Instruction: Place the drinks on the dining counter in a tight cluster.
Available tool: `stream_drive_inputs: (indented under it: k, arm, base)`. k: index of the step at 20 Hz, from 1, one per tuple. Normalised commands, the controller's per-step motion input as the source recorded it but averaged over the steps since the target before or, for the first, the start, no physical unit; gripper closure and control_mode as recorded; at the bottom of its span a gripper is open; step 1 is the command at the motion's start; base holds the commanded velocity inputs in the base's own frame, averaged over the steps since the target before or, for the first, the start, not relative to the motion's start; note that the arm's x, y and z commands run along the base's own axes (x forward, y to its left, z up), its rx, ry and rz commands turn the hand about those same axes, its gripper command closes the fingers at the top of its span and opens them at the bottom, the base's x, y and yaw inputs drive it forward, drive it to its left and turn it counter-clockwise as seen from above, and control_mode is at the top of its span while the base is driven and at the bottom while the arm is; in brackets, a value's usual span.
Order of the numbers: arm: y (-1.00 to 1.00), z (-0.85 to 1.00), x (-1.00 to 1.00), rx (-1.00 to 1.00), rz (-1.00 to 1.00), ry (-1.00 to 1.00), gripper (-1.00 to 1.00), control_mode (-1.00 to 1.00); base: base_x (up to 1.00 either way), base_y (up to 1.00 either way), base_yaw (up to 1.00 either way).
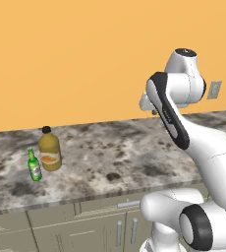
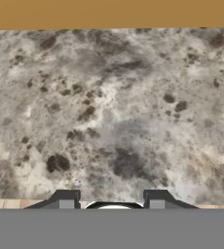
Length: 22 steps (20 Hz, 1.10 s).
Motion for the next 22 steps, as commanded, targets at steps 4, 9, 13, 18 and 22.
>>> stream_drive_inputs:
  k: [4,9,13,18,22]
  arm:
    - [0.09,0.00,-0.06,-0.04,0.07,0.00,-1.00,-1.00]
    - [0.42,0.00,0.00,-0.03,0.32,0.00,-1.00,-1.00]
    - [0.54,0.00,0.07,0.00,0.27,0.00,-1.00,-1.00]
    - [0.54,0.00,0.16,0.00,0.25,0.01,-1.00,-1.00]
    - [0.58,0.00,0.20,0.00,0.16,0.08,-1.00,-1.00]
  base:
    - [0.00,0.00,0.00]
    - [0.00,0.00,0.00]
    - [0.00,0.00,0.00]
    - [0.00,0.00,0.00]
    - [0.00,0.00,0.00]
